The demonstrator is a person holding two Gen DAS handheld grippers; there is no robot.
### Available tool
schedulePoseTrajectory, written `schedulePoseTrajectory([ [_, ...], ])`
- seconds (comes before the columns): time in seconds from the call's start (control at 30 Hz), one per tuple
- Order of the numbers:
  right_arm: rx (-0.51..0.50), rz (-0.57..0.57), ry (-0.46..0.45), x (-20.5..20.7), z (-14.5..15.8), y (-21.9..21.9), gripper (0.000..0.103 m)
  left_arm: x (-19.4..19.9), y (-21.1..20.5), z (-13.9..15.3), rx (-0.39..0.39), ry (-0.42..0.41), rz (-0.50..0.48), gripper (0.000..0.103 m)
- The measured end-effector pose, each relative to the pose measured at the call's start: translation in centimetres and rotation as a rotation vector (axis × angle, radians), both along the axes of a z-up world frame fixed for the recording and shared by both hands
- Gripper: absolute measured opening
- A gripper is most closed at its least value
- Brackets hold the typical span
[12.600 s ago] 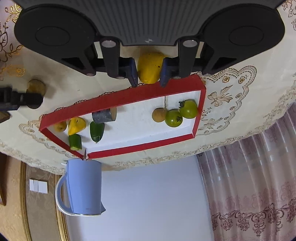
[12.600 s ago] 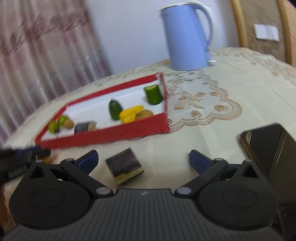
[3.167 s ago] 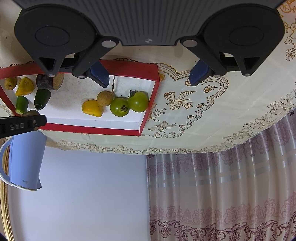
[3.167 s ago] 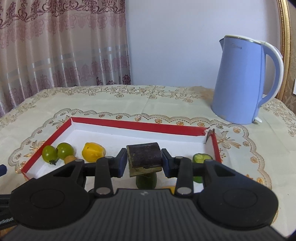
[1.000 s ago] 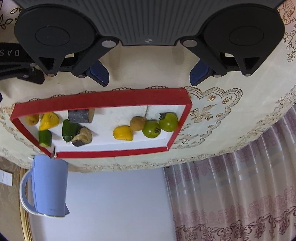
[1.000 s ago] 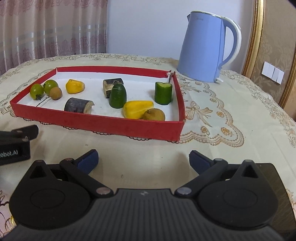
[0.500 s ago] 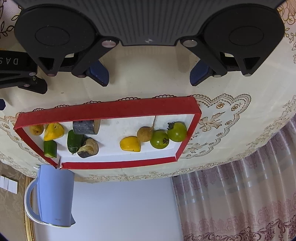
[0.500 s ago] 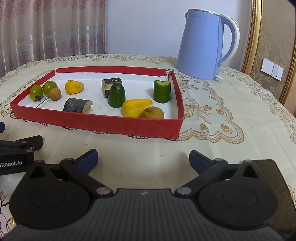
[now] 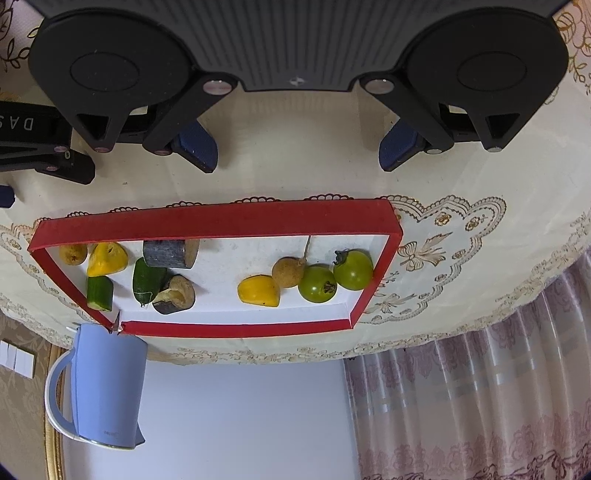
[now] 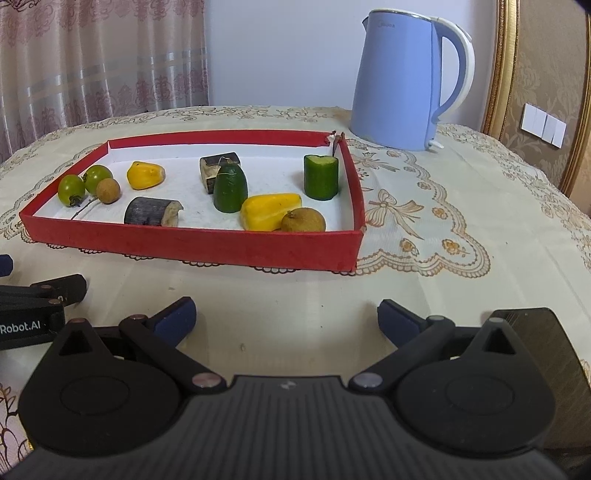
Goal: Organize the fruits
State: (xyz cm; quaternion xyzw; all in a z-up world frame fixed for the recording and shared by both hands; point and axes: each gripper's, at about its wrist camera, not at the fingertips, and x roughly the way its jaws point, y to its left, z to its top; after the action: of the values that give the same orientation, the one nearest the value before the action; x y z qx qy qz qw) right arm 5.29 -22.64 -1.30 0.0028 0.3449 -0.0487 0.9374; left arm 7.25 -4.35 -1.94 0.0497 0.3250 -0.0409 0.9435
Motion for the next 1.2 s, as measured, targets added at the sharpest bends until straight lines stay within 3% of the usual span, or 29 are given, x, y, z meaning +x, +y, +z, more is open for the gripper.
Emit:
schedulePoseTrajectory([
  [0.2,0.003,-0.003,0.001,-0.06,-0.01,0.02,0.103,0.25,0.37,-0.08,-0.033,0.017,0.005,0.095],
  [1.2,0.018,-0.014,0.003,-0.14,-0.04,-0.13,0.103,0.1,0.13,-0.06,-0.011,0.005,0.028,0.095],
])
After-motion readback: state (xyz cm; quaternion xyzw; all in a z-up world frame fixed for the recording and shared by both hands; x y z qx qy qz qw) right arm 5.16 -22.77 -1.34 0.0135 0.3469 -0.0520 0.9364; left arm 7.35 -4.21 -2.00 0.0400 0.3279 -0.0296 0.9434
